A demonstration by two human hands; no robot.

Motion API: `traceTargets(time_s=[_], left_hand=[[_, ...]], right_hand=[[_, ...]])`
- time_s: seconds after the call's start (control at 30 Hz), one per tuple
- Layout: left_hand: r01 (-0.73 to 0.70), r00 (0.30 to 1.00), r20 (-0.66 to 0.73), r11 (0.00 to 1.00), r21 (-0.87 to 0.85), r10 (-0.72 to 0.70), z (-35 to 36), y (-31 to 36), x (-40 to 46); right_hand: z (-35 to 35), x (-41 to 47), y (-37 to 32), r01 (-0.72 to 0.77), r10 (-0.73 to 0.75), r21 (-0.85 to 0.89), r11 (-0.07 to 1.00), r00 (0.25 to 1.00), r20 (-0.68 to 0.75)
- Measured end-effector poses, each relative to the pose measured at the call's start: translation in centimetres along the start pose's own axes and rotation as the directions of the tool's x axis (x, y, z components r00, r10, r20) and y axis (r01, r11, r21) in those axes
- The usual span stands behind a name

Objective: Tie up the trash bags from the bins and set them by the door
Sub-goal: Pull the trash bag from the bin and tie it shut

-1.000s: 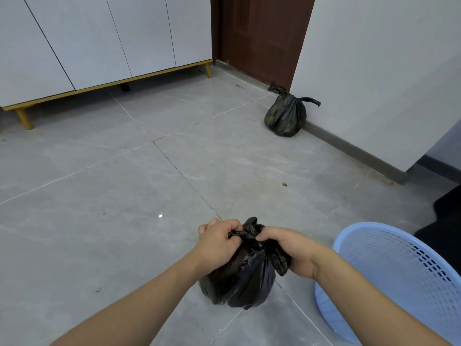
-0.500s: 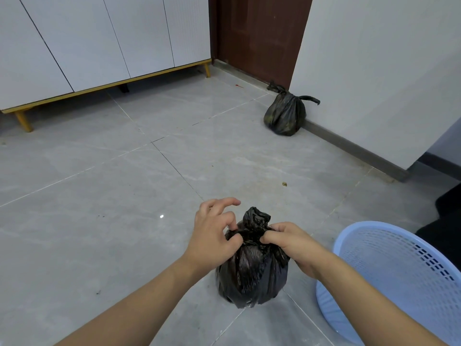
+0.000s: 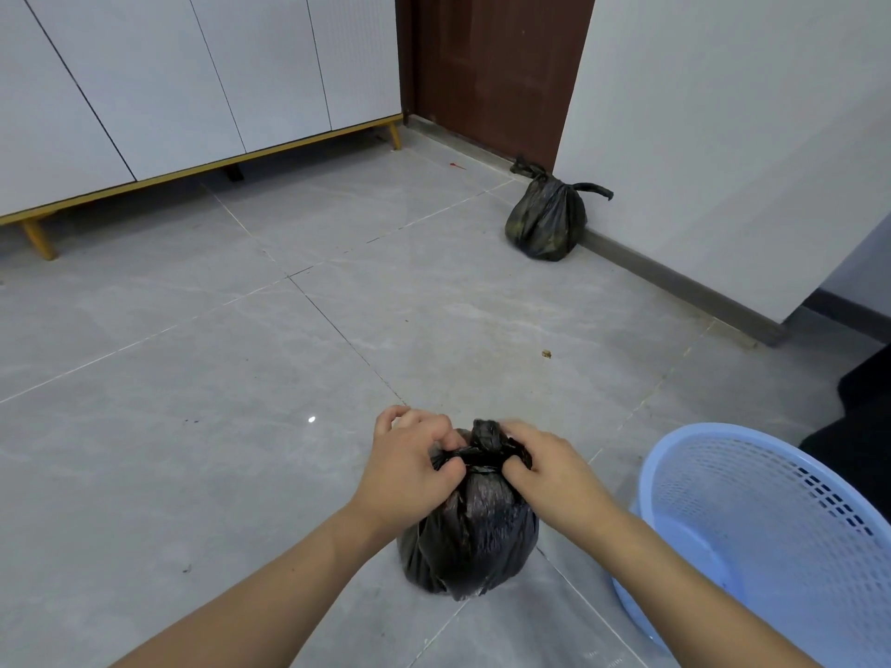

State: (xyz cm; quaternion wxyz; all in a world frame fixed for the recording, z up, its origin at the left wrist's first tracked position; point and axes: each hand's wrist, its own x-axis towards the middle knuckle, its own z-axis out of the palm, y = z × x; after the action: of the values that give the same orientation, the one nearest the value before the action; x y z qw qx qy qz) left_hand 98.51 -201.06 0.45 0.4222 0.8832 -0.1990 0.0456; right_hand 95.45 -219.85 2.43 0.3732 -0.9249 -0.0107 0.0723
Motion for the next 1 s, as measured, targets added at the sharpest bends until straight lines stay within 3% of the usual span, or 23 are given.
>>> traceTargets(time_s=[0.07, 0.1, 0.17, 0.23, 0.3, 0.37, 0.6, 0.77, 0.9, 1.0], left_hand=[[0.063, 0.998, 0.0, 0.998, 0.013, -0.063, 0.2, -0.1, 0.0], [0.08, 0.997, 0.011, 0.996, 0.039, -0.081, 0.3, -0.1, 0.1], [0.075, 0.996, 0.037, 0.99, 0.118, -0.08, 0.5, -0.2, 0.1], [0.029, 0.998, 0.055, 0.976, 0.218, -0.042, 0.5, -0.1, 0.2], [-0.031, 0.997, 0.073, 0.953, 0.302, 0.009, 0.7, 0.2, 0.3], [-0.082, 0.994, 0.097, 0.931, 0.356, 0.05, 0.8, 0.4, 0.3], [-0.07, 0.994, 0.102, 0.929, 0.363, 0.035, 0.5, -0.7, 0.2], [-0.039, 0.997, 0.081, 0.946, 0.322, 0.013, 0.4, -0.8, 0.2], [-0.024, 0.997, 0.079, 0.957, 0.288, 0.001, 0.5, -0.7, 0.2], [0.021, 0.997, 0.072, 0.968, 0.25, -0.04, 0.5, -0.3, 0.5]], right_hand=[[0.3, 0.3, -0.3, -0.042, 0.037, -0.165, 0.985, 0.999, -0.03], [0.3, 0.4, -0.5, -0.117, 0.116, -0.162, 0.98, 0.993, -0.012], [-0.2, 0.4, -0.8, -0.315, 0.291, 0.189, 0.93, 0.946, 0.145], [-0.9, 0.4, -1.2, -0.461, 0.304, 0.54, 0.705, 0.883, 0.358], [-1.5, 0.4, -0.9, -0.49, 0.236, 0.669, 0.559, 0.867, 0.439], [-1.6, 0.4, -0.7, -0.491, 0.174, 0.724, 0.485, 0.865, 0.47], [-1.0, 0.6, -0.1, -0.48, 0.251, 0.682, 0.552, 0.876, 0.412], [-1.3, 0.6, -0.4, -0.433, 0.198, 0.632, 0.643, 0.891, 0.41], [-1.2, 0.7, -0.3, -0.511, 0.286, 0.57, 0.644, 0.851, 0.44], [-1.3, 0.5, -0.5, -0.551, 0.27, 0.553, 0.624, 0.817, 0.51]])
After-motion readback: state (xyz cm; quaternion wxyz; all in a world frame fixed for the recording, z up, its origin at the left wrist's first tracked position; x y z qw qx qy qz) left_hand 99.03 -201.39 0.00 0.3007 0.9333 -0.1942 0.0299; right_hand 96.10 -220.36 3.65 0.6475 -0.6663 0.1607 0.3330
